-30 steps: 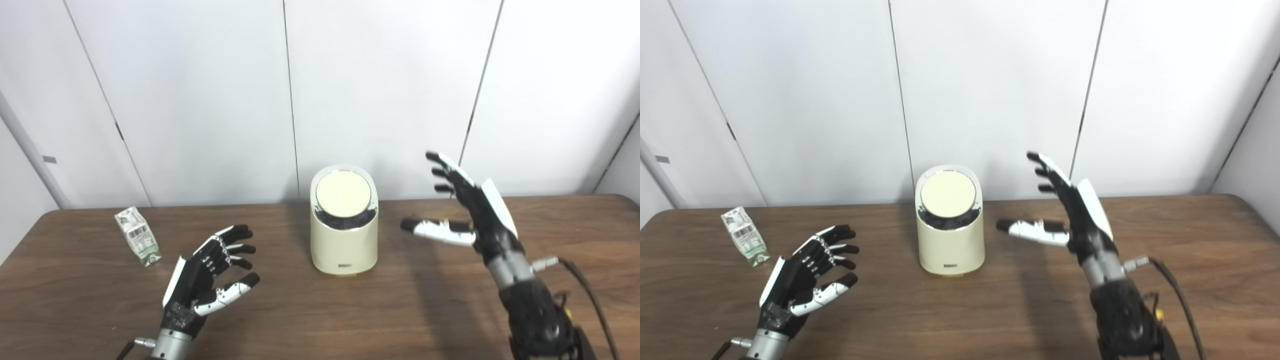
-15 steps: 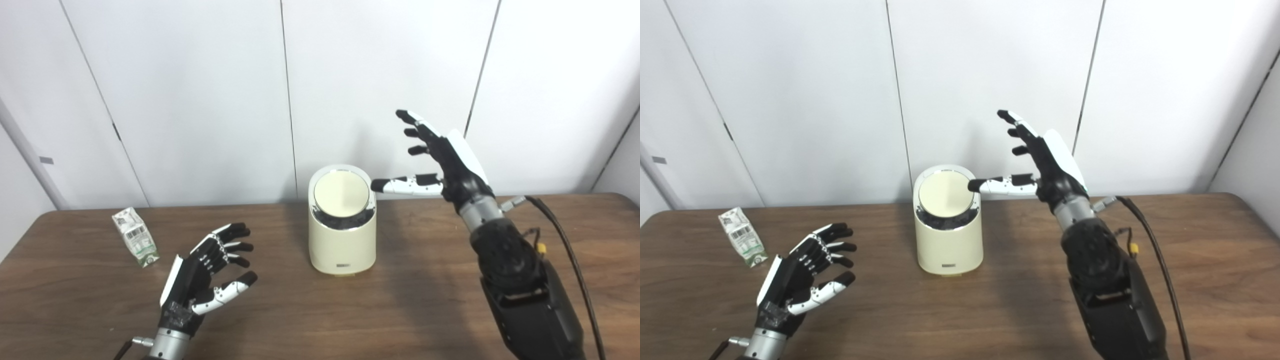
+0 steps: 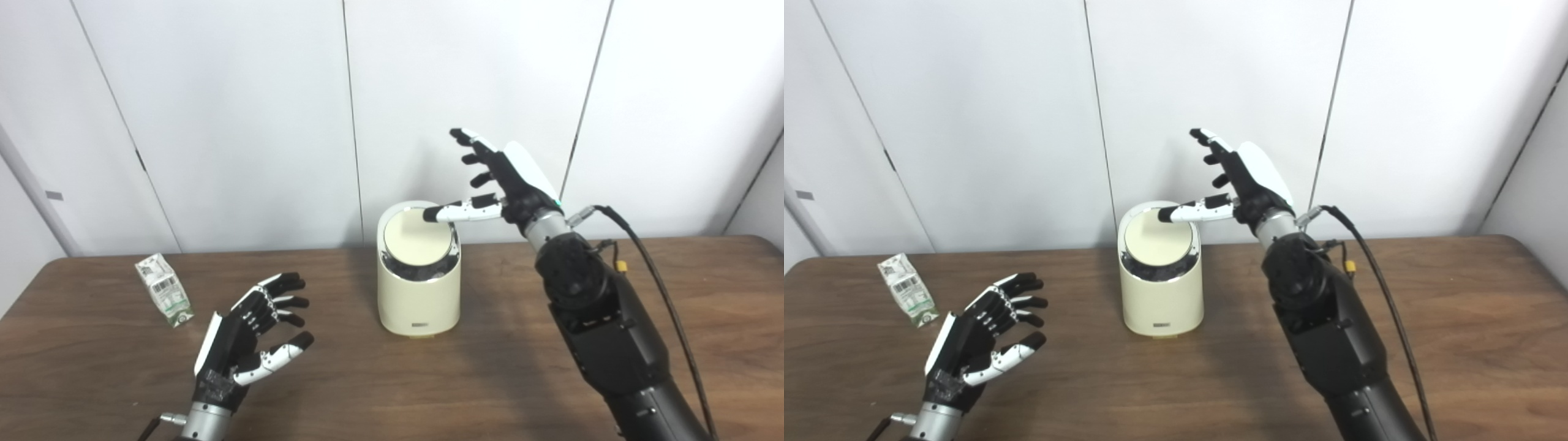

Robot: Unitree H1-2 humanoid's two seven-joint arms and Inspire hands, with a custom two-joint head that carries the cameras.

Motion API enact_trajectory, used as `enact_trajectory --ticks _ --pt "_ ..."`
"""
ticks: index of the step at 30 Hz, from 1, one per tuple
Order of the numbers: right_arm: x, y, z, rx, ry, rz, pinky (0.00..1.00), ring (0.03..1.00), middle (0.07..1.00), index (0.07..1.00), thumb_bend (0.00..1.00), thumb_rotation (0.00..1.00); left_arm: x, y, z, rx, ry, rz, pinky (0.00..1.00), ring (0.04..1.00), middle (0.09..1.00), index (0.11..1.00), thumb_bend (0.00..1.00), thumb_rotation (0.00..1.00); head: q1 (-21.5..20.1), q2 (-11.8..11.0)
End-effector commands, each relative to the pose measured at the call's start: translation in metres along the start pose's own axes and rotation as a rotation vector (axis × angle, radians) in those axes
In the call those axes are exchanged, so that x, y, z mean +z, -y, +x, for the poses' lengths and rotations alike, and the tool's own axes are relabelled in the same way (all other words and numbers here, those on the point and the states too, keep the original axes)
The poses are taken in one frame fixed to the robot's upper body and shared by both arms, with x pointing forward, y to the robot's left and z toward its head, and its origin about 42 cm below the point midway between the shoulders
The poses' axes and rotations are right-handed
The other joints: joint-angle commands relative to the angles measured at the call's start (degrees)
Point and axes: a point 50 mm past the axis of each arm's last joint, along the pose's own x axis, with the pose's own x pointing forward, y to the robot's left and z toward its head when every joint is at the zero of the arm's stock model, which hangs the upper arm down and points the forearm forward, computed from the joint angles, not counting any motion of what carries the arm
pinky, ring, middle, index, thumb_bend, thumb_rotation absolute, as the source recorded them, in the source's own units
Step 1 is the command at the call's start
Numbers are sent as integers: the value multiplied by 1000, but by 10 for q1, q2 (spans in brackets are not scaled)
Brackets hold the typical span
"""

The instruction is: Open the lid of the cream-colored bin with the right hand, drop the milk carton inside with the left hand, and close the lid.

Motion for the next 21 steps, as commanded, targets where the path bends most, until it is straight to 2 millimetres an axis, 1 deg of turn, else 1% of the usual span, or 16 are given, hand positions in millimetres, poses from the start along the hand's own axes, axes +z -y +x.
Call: enact_trajectory --ticks 1,3,8,14,21 --pt "23 16 13 -60 78 -8 690 864 926 914 774 336 -7 7 -11 11 -16 -30 561 692 783 803 664 116 1 3" --pt "22 12 14 -54 80 -9 710 878 935 912 785 335 -6 8 -11 9 -16 -33 559 691 780 803 681 141 1 4" --pt "18 6 14 -23 76 -17 761 909 955 924 812 332 -4 10 -12 2 -17 -37 561 695 787 809 669 143 2 6" --pt "17 2 13 4 73 -41 782 921 958 934 869 331 -4 11 -13 2 -21 -45 563 697 791 811 667 140 2 8" --pt "13 1 11 29 61 -64 793 922 955 946 902 311 -2 13 -13 4 -25 -42 564 696 791 810 658 134 3 11"
